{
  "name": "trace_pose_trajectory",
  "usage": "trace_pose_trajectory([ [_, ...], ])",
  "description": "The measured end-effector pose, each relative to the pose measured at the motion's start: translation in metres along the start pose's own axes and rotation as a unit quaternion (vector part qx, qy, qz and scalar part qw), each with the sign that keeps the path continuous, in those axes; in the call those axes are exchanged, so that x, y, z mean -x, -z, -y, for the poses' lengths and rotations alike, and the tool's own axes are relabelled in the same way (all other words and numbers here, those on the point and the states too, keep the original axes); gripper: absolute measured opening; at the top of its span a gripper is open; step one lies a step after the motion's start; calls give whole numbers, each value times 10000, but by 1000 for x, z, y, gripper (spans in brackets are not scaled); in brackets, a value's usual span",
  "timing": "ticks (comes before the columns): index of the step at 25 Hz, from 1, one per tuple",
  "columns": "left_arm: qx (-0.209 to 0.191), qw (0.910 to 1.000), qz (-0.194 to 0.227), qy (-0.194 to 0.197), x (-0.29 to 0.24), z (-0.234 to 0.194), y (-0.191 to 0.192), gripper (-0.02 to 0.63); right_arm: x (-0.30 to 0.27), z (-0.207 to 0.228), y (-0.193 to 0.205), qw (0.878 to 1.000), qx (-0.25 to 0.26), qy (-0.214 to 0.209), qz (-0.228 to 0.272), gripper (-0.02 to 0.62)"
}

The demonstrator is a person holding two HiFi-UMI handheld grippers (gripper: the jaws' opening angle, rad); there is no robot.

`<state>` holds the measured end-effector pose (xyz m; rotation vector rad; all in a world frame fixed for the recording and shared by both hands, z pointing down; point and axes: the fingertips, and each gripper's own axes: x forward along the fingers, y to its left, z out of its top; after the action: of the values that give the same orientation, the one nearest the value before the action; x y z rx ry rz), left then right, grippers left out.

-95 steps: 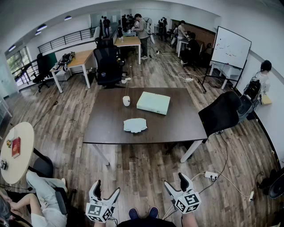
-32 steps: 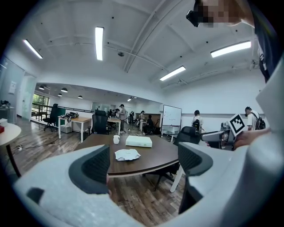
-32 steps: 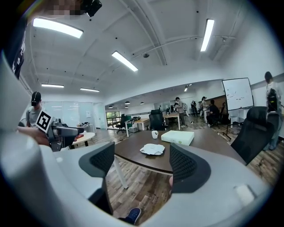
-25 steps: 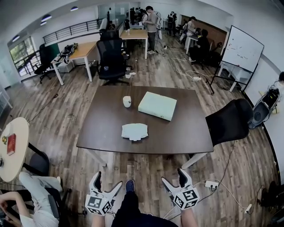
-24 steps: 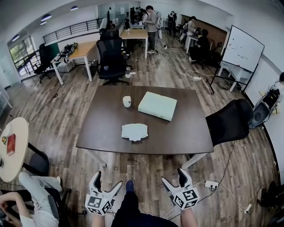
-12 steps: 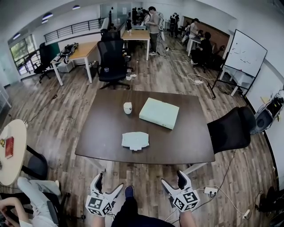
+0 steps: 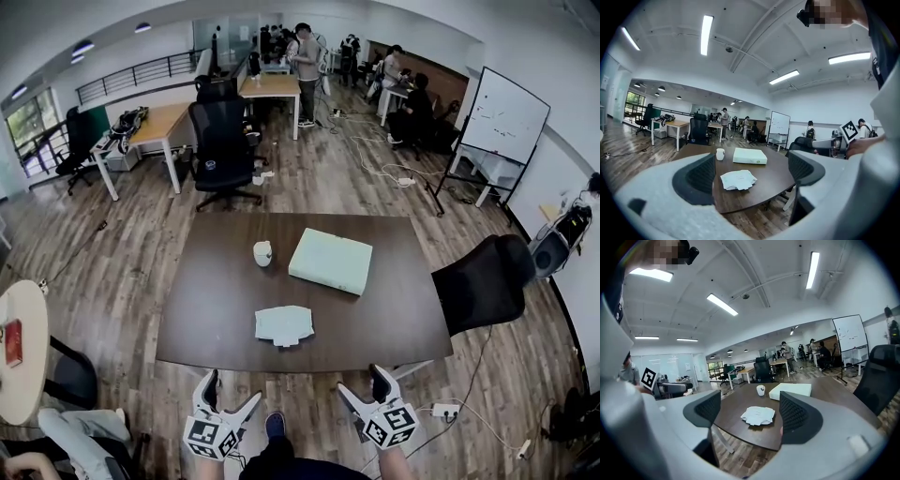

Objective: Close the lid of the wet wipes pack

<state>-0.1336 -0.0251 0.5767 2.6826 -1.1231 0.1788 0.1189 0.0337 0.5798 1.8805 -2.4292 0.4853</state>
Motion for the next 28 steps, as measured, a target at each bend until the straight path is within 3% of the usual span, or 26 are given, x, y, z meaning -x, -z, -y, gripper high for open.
trace_pose_trajectory([
  [8,-120,9997,-3,217,-42,-53,-30,474,-63,0,-29,9998,-60,125,137,403],
  [16,-169,9984,-40,534,-88,-100,-41,474,-112,2,-33,9992,-98,372,108,403],
  [28,-123,9977,-143,646,-121,-121,-49,474,-154,15,-46,9994,-81,330,48,403],
])
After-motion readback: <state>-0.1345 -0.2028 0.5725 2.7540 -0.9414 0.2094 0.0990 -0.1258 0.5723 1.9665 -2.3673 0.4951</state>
